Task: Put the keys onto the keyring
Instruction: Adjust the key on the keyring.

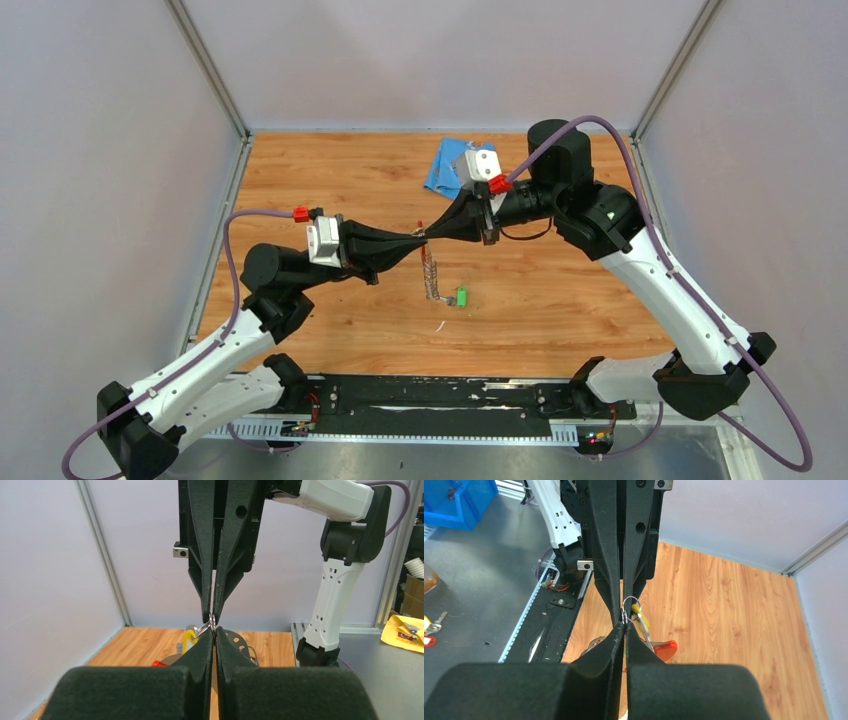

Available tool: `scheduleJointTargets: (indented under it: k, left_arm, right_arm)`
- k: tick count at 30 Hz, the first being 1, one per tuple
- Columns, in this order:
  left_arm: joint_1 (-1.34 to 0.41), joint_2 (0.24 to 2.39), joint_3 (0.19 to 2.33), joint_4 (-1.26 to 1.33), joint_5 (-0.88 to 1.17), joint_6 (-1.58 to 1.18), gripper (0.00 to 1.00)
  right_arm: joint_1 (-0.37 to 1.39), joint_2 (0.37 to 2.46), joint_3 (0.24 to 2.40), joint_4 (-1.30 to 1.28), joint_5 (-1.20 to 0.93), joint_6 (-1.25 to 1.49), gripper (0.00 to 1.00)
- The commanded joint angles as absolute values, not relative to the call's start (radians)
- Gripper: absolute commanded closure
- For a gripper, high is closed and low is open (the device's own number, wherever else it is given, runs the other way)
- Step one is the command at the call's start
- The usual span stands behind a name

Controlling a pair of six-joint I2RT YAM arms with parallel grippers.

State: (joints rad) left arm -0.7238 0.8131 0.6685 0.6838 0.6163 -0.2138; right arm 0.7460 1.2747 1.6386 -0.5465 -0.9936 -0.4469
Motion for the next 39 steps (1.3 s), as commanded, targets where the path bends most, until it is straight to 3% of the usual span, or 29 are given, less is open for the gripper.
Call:
scheduleJointTargets:
  k: [1,9,12,18,23,29,39]
  left_arm:
    - [-0.730,0.811,0.692,0.691,0.602,-0.188,1.00]
    - [-0.729,0.818,0.690,0.667,0.585,-0.165,0.99]
    - [-0.729,0.813,0.689,0.646,0.582,-0.148,0.80]
    - [-0.729,0.764,0.661,0.558,0.588,-0.094,0.64]
    - [-0.721,0.690,0.612,0.487,0.608,-0.007,0.60]
    - [-0.713,0.630,0.584,0.427,0.622,0.110,0.62]
    - [-0.713,0.738,0.655,0.428,0.610,0.264,0.58]
  right_arm:
    - [0.758,1.280,1.638,-0.554,-0.945,-0.447,0.99]
    - [0.758,1.280,1.634,-0.578,-0.866,-0.437,1.00]
    - [0.754,1.273,1.631,-0.577,-0.847,-0.425,1.00]
    - [0.728,1.234,1.605,-0.536,-0.846,-0.367,1.00]
    - [0.690,1.190,1.540,-0.471,-0.897,-0.304,0.99]
    - [0.655,1.169,1.501,-0.453,-0.980,-0.268,1.00]
    - [0.650,1.204,1.496,-0.454,-1.054,-0.230,0.99]
